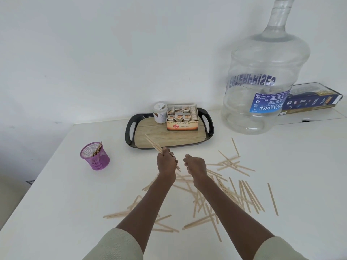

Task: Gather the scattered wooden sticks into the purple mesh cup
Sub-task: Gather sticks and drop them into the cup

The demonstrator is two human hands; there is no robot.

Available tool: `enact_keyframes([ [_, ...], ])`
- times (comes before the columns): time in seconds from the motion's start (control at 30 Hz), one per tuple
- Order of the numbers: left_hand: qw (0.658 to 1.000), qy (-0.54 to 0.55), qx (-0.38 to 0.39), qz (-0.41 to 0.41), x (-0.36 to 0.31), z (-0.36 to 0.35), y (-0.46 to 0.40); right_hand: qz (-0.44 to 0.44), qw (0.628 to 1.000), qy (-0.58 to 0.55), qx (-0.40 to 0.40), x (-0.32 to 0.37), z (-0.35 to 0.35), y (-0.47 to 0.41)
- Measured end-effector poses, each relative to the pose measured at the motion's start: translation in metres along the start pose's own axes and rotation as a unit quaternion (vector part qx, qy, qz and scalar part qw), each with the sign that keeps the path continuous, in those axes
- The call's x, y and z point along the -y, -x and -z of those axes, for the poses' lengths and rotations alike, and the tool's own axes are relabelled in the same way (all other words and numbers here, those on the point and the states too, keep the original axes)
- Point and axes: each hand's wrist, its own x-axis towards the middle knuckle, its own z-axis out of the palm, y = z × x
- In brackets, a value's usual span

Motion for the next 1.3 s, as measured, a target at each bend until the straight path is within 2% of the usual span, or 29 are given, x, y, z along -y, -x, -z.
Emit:
enact_keyframes([
  [0.03, 1.000, -0.015, 0.003, -0.022, 0.000, -0.002, 0.003, -0.049, 0.996, -0.064, 0.041, -0.002, 0.000, 0.000],
  [0.1, 0.996, -0.052, 0.012, -0.068, -0.001, -0.007, 0.011, -0.122, 0.963, -0.207, 0.118, -0.004, -0.001, 0.002],
  [0.17, 0.990, -0.085, 0.026, -0.108, 0.000, -0.010, 0.019, -0.154, 0.917, -0.324, 0.173, -0.002, -0.003, 0.006],
  [0.27, 0.980, -0.136, 0.046, -0.141, -0.001, -0.012, 0.029, -0.169, 0.855, -0.425, 0.245, 0.010, -0.005, 0.013],
  [0.33, 0.974, -0.158, 0.047, -0.157, -0.005, -0.013, 0.033, -0.155, 0.836, -0.449, 0.276, 0.020, -0.007, 0.017],
  [0.43, 0.973, -0.153, 0.045, -0.169, -0.014, -0.016, 0.038, -0.122, 0.833, -0.438, 0.315, 0.032, -0.007, 0.025],
  [0.67, 0.979, -0.108, 0.053, -0.164, -0.030, -0.017, 0.041, -0.182, 0.836, -0.452, 0.254, 0.027, -0.011, 0.027],
  [0.8, 0.976, -0.135, 0.074, -0.153, -0.026, -0.012, 0.039, -0.166, 0.804, -0.497, 0.281, 0.030, -0.016, 0.032],
  [0.93, 0.982, -0.134, 0.056, -0.121, -0.023, -0.007, 0.034, -0.091, 0.849, -0.420, 0.306, 0.040, -0.023, 0.037],
  [1.03, 0.981, -0.136, 0.048, -0.128, -0.027, -0.001, 0.029, -0.091, 0.866, -0.382, 0.310, 0.040, -0.026, 0.035],
  [1.13, 0.977, -0.150, 0.043, -0.148, -0.031, 0.009, 0.025, -0.050, 0.902, -0.337, 0.265, 0.045, -0.027, 0.028],
  [1.23, 0.968, -0.177, 0.021, -0.177, -0.032, 0.024, 0.021, 0.070, 0.946, -0.203, 0.242, 0.066, -0.023, 0.027],
  [1.3, 0.960, -0.207, 0.002, -0.190, -0.032, 0.034, 0.017, 0.186, 0.948, -0.062, 0.252, 0.083, -0.020, 0.028],
])
